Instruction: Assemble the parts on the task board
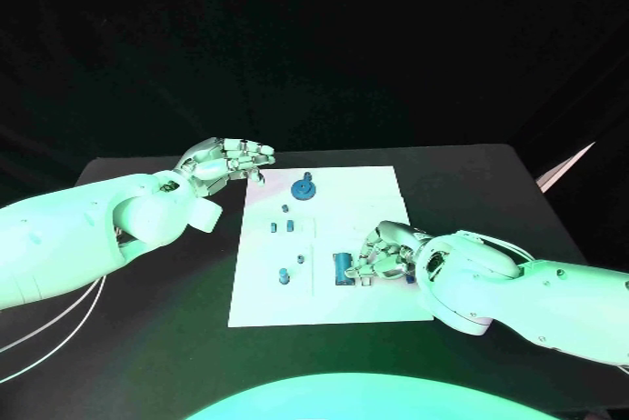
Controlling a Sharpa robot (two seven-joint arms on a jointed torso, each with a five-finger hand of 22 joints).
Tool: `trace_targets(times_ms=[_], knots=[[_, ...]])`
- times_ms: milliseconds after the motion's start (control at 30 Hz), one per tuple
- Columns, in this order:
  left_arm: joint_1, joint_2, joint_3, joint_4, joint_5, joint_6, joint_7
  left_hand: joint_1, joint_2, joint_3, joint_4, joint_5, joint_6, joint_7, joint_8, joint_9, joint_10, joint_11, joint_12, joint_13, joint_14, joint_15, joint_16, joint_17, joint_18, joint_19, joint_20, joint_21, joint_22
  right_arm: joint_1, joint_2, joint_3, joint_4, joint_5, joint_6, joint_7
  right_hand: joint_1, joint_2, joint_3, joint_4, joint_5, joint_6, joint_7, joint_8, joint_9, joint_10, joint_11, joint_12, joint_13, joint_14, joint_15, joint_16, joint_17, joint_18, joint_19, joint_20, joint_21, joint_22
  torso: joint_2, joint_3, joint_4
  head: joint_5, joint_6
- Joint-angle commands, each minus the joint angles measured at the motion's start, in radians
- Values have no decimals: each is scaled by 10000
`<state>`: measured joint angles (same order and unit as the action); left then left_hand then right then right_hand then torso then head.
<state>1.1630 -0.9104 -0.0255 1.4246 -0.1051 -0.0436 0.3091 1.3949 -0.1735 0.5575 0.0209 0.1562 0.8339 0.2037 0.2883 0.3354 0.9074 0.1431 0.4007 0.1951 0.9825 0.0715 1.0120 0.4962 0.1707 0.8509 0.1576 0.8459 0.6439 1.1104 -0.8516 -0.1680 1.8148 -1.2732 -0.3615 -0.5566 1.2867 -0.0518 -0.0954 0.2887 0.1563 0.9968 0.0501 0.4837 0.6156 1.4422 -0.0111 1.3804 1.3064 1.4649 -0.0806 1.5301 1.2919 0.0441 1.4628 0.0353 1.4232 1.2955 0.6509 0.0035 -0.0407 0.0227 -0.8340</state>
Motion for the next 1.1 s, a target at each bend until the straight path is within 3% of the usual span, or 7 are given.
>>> trace_targets(times_ms=[33,400,500,700,767,933,1100], knots=[[6,6,7,24,15,17,20,-95,100,-217,155,-13,-98,46,190,-114,-165,43,54,-99,-46,10,-117,-117,129,149,78,-96,-100,-15,-8,0,12,-90,-85,30,211,207,330,8,15,82,-29,17,-10,407,-136,132,1343,940,-57,151,2210,-214,821,-137,241,2454,-1,8,-7,3,3],[6,1,7,25,21,21,23,-98,116,-212,171,-11,-102,47,199,-118,-171,45,60,-102,-47,12,-119,-117,129,154,80,-109,-109,-18,-288,3,240,-104,-320,285,192,189,326,8,34,82,-28,11,-15,404,-136,122,1337,940,-58,150,2209,-211,817,-138,221,2449,-3,6,-10,-17,24],[6,-3,7,30,22,15,27,-98,116,-212,171,-11,-102,47,199,-118,-171,45,60,-102,-47,12,-119,-117,129,154,80,-109,-109,16,-620,12,426,131,-570,476,139,87,319,0,89,-48,25,-94,-65,352,-100,22,1275,930,-36,130,2166,-192,792,-131,112,2422,-7,1,-13,-36,43],[6,-16,7,51,24,-26,53,-98,116,-212,171,-11,-102,47,199,-118,-171,45,60,-102,-47,12,-119,-117,129,154,80,-109,-109,273,-1513,29,642,399,-803,709,345,-155,479,-52,-3,-614,332,-612,-282,120,164,-323,1073,898,180,66,2035,-135,705,27,-239,2336,-18,-14,-28,-158,89],[6,-19,7,66,25,-37,60,-98,116,-212,171,-11,-102,47,199,-118,-171,45,60,-102,-47,12,-119,-117,129,154,80,-109,-109,335,-1827,30,680,250,-806,726,387,-191,495,-60,-13,-632,349,-642,-293,102,180,-349,1058,899,196,69,2043,-137,707,42,-227,2339,-18,-24,-34,-188,114],[5,-25,7,93,25,-45,72,-103,114,-215,178,-13,-107,47,204,-121,-173,46,65,-104,-46,14,-118,-116,129,158,81,-116,-114,382,-2397,25,745,-163,-763,698,460,-255,523,-71,-52,-604,357,-661,-300,117,193,-314,1087,903,213,77,2062,-148,720,64,-162,2355,-3,15,-19,-288,165],[4,-19,7,94,26,-28,77,-103,114,-215,178,-13,-107,47,204,-121,-173,46,65,-104,-46,14,-118,-116,129,158,81,-116,-114,318,-2705,6,757,-494,-615,549,525,-272,569,-66,-74,-510,341,-646,-297,141,184,-272,1118,909,214,89,2088,-154,728,76,-122,2365,-6,18,-26,-340,179]])
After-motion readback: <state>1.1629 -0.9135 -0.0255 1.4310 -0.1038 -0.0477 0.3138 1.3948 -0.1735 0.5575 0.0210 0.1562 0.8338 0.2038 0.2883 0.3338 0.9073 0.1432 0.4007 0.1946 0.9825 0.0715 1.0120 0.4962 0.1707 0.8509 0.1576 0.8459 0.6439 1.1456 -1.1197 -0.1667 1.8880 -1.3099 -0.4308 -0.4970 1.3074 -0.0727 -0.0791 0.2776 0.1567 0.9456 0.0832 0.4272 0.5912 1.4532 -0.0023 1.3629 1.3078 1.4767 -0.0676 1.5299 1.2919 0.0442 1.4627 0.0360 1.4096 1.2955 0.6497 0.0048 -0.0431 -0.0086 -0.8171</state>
